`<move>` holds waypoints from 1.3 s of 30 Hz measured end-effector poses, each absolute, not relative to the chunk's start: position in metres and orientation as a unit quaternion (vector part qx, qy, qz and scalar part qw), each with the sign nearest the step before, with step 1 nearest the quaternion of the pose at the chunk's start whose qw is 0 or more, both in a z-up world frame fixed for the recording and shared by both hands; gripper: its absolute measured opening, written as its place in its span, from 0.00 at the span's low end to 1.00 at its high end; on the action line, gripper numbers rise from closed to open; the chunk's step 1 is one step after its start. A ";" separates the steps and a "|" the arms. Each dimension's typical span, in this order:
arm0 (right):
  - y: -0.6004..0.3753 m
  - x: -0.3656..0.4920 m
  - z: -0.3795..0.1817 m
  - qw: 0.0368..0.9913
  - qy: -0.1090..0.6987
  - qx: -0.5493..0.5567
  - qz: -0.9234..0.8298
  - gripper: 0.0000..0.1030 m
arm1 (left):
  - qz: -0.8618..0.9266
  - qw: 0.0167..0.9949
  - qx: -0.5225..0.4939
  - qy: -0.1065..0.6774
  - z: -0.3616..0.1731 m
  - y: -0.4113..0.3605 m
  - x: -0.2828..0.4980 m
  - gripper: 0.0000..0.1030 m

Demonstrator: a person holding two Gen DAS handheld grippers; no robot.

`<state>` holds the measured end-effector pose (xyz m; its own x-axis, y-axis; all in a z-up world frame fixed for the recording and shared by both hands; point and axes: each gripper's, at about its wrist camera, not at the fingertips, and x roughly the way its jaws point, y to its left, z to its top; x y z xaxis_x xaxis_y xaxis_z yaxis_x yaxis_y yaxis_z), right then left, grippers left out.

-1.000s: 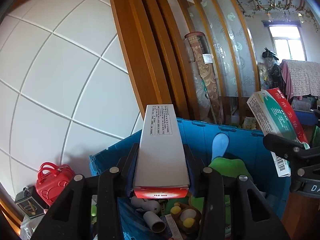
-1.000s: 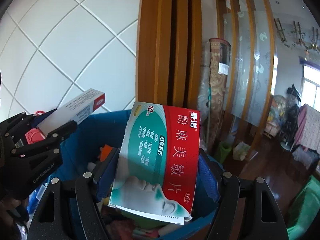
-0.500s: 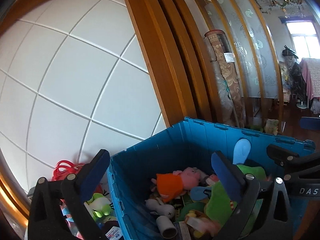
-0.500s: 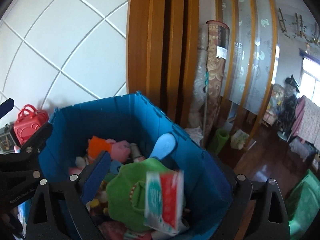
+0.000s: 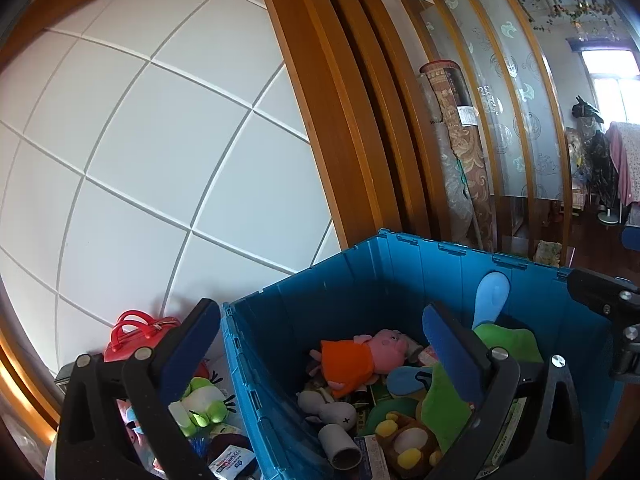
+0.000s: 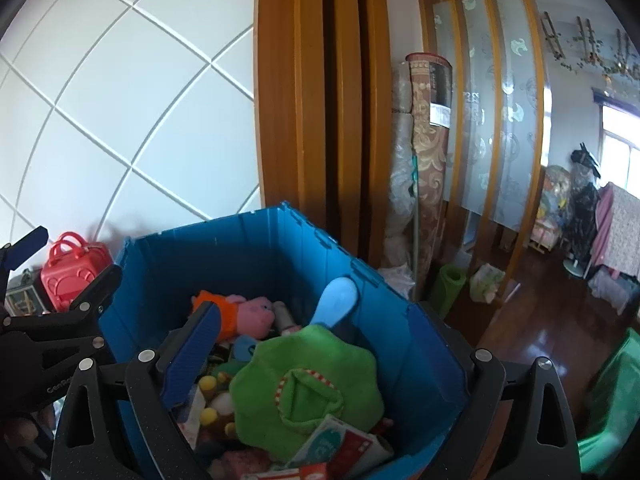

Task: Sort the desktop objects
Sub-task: 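Open both tools to drop the boxes into the blue bin, then move both tools back over the remaining items on the table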

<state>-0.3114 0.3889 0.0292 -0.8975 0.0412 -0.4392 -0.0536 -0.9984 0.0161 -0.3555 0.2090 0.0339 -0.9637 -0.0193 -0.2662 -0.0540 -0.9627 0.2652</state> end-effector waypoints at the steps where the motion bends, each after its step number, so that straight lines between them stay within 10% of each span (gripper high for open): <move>1: 0.389 -0.309 0.029 0.023 0.015 -0.223 0.974 0.93 | 0.982 0.008 -0.133 0.134 0.034 0.207 -0.354 1.00; 39: 0.239 -0.234 0.012 -0.132 -0.011 -0.209 0.969 0.94 | 0.976 -0.073 -0.196 0.068 -0.061 0.026 -0.249 1.00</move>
